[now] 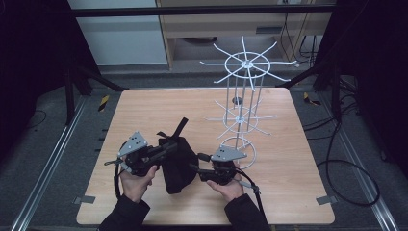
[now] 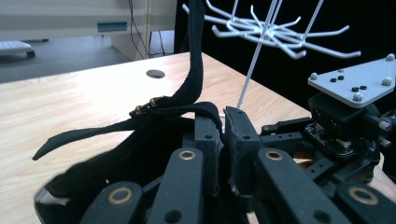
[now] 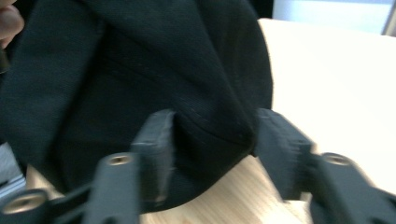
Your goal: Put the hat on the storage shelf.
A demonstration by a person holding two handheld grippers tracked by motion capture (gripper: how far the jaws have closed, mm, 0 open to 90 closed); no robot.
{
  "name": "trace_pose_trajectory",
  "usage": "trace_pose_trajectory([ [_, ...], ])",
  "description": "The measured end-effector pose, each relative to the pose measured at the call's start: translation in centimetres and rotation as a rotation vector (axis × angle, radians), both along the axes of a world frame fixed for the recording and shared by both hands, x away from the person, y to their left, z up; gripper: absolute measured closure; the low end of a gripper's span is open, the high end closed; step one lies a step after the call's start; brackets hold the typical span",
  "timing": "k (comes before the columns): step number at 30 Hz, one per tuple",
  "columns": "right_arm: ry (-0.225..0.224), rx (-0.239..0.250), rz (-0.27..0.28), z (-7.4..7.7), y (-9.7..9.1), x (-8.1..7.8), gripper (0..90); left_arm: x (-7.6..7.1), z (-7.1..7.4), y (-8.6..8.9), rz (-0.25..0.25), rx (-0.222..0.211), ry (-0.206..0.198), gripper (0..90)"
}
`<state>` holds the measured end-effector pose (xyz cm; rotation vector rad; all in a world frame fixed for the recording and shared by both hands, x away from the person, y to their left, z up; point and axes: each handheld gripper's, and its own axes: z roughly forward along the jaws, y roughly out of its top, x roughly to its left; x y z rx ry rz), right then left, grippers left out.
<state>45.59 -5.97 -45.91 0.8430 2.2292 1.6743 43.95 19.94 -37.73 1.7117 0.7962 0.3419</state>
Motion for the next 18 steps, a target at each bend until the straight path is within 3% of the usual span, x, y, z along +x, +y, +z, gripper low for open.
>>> trace_pose_trajectory([
  [3, -0.006, -0.039, 0.014, -0.4, 0.6, 0.0, 74.7, 0.2, -0.4, 0.2, -0.005, -0.003, 0.012, 83.9],
  [4, -0.006, -0.039, 0.014, -0.4, 0.6, 0.0, 74.7, 0.2, -0.4, 0.2, -0.005, -0.003, 0.012, 83.9],
  [5, 0.005, -0.039, 0.028, -0.5, 0.9, 0.1, 83.3, 0.2, -0.4, 0.3, -0.011, -0.006, 0.014, 83.9],
  [10, 0.010, -0.037, 0.062, -0.2, 0.9, -0.1, 87.6, 0.2, 0.0, 0.5, -0.011, -0.014, 0.011, 83.9],
  [15, -0.028, -0.040, 0.044, 1.1, 0.2, -0.4, 87.7, 0.2, 0.4, 0.8, -0.006, -0.031, -0.009, 83.7],
  [17, -0.073, -0.067, 0.027, 2.8, -0.5, -0.7, 87.7, 0.0, 0.4, 1.1, 0.000, -0.026, -0.020, 83.6],
  [18, -0.073, -0.067, 0.027, 2.8, -0.5, -0.7, 87.7, -0.1, 0.3, 1.2, 0.002, -0.020, -0.020, 83.6],
])
